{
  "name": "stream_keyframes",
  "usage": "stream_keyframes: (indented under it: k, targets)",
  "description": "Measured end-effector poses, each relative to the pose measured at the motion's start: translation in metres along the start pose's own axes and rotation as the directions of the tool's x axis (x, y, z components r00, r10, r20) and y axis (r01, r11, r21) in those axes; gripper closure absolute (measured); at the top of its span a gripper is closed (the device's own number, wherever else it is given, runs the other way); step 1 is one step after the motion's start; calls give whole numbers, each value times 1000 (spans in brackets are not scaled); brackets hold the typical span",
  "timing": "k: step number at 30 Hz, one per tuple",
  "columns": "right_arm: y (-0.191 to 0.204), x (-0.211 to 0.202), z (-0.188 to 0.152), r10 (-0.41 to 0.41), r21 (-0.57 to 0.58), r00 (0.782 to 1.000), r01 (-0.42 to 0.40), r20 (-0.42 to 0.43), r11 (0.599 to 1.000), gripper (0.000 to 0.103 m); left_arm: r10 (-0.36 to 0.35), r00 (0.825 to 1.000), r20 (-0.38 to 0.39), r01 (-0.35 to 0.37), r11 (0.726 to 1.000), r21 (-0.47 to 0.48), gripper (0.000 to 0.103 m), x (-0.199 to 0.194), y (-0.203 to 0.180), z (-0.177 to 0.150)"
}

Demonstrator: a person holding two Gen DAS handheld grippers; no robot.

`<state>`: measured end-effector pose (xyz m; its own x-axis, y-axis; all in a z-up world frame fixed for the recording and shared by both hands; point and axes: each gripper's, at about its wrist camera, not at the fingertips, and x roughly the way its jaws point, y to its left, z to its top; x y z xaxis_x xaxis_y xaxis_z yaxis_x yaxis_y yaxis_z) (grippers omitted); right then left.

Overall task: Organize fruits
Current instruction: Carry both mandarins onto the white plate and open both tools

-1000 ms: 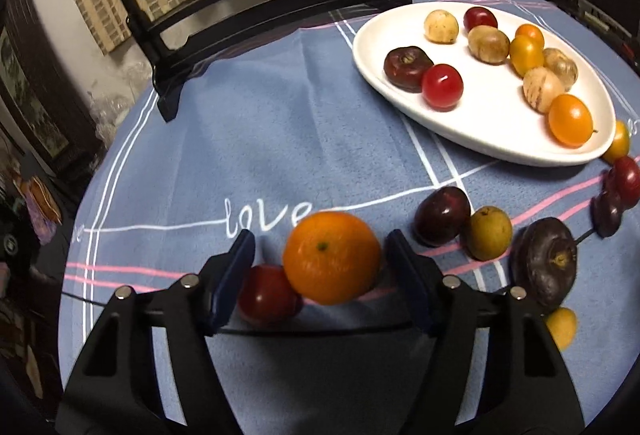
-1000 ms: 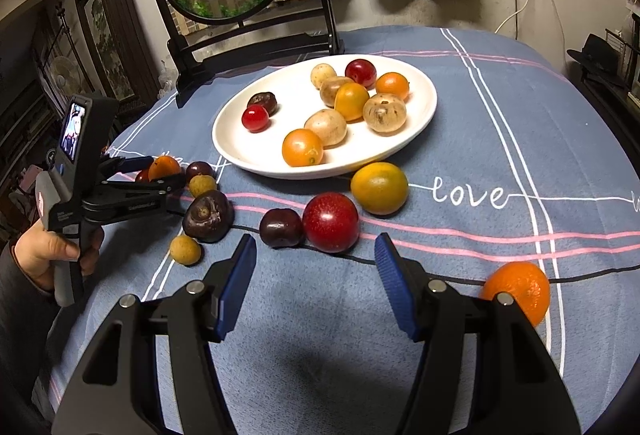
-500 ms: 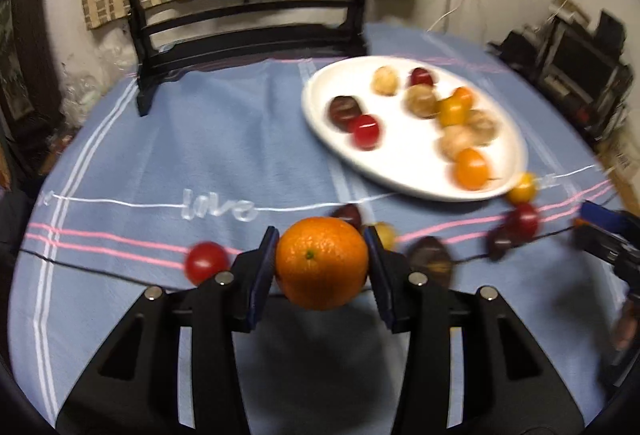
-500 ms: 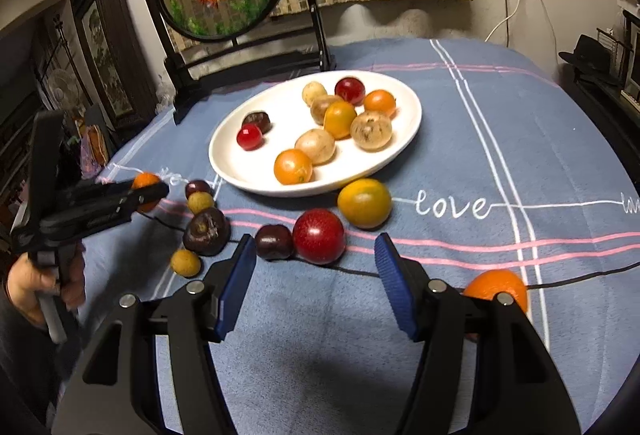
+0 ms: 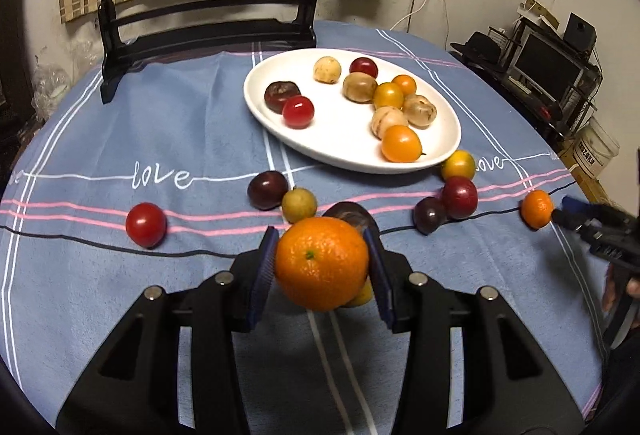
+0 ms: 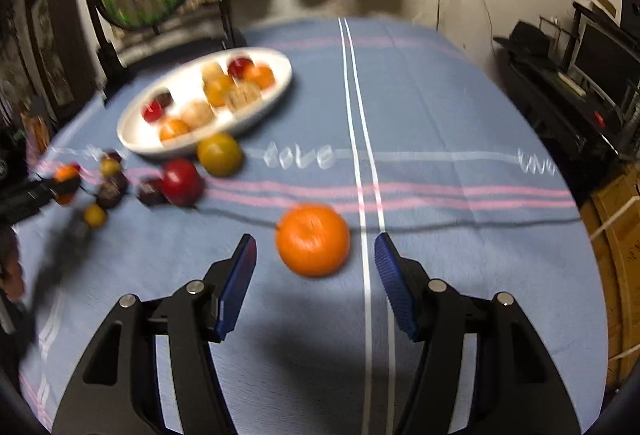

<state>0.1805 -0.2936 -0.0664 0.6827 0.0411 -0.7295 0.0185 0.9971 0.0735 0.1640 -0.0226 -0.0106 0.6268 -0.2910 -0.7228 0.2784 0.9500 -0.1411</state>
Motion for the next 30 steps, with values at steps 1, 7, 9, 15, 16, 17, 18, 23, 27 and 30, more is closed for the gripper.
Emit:
stream_keyframes:
  k: [1, 7, 9, 15, 16, 17, 18, 23, 27, 30]
  targets:
    - [2, 5, -1, -4, -5, 1000, 4, -13, 1000, 41, -3, 1000, -1, 3, 1000, -2, 59, 0, 0, 0]
    - [18, 24, 1, -44, -61, 998, 41, -43, 997, 41, 9, 1000, -6, -9, 1000, 2, 59, 2, 1, -1]
    - [19, 29, 3, -65, -66, 997, 62, -47, 996, 45, 8, 1000, -5, -8, 1000, 9, 59, 2, -1, -1]
    - [15, 33, 4, -108, -63, 994, 106, -34, 992, 57, 21, 1000, -19, -21, 1000, 12, 59, 5, -2, -3]
    - [15, 33, 4, -108, -61, 994, 105, -32, 993, 57, 23, 1000, -19, -23, 1000, 11, 59, 5, -1, -3]
    - [15, 33, 4, -108, -62, 994, 106, -30, 992, 58, 26, 999, -19, -26, 1000, 9, 59, 5, -1, -3]
    - [15, 33, 4, -109, -61, 994, 107, -29, 992, 58, 27, 999, -18, -27, 1000, 9, 59, 5, -1, -3]
    - [19, 26, 4, -78, -63, 997, 76, -26, 995, 58, 31, 999, -21, -31, 1000, 5, 59, 5, -1, -3]
    - [28, 19, 7, -41, -72, 999, 40, -12, 997, 58, 32, 999, -31, -32, 1000, 1, 59, 5, -4, -1]
    - [36, 11, 13, 10, -77, 1000, -9, 2, 997, 58, 26, 999, -28, -26, 1000, 0, 59, 1, -6, 2]
